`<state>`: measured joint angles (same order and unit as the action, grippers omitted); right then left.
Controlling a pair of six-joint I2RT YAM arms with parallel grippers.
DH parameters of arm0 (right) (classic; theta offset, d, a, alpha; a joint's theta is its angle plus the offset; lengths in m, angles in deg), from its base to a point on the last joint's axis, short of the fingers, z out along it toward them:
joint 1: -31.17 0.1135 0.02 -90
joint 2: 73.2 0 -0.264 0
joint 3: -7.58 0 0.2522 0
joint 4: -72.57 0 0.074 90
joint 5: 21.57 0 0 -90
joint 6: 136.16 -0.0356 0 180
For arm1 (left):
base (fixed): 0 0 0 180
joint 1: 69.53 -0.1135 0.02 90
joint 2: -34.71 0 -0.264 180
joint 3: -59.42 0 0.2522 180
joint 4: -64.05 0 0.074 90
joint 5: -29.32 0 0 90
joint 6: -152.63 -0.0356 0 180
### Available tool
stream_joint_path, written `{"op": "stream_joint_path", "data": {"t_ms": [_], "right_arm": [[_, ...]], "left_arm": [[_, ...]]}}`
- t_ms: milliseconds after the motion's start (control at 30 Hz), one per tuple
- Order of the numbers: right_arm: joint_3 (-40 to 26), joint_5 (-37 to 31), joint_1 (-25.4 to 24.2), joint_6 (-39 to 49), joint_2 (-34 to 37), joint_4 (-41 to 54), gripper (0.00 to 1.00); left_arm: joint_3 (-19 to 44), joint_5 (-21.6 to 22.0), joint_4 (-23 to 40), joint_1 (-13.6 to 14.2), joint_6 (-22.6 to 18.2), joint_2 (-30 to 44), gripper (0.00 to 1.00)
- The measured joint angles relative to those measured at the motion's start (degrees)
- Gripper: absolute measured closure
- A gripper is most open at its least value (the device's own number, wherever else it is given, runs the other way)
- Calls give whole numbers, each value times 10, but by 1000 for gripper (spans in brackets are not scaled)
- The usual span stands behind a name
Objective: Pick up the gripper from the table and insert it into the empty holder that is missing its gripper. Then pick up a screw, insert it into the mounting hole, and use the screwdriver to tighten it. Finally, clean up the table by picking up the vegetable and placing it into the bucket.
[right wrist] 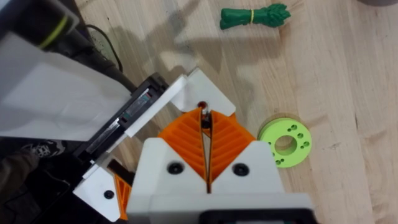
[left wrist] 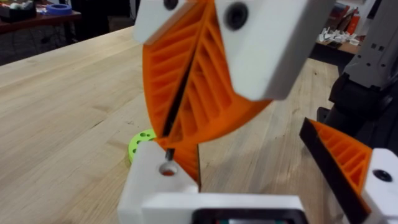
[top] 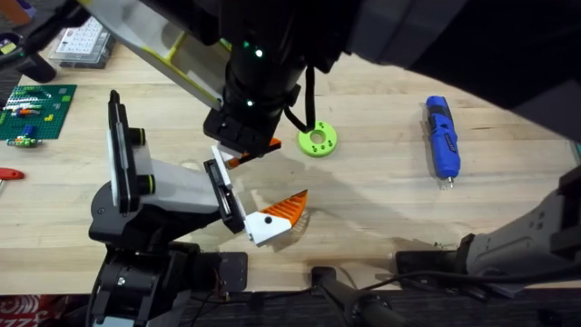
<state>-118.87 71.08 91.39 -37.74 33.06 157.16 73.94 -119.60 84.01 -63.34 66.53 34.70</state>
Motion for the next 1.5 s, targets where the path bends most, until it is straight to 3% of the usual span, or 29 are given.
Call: {"op": "stream_joint_path", "data": {"t_ms": [867,1300,1500], "right_arm": [[-3,0,0,0,-1,5,992],[-7,1,0,0,-36,5,992],[-7,34,-1,10,-35,3,992]], "left_arm": [[0,0,-1,0,0,0,12],[0,0,-1,0,0,0,12],[0,0,-1,0,0,0,12]]}}
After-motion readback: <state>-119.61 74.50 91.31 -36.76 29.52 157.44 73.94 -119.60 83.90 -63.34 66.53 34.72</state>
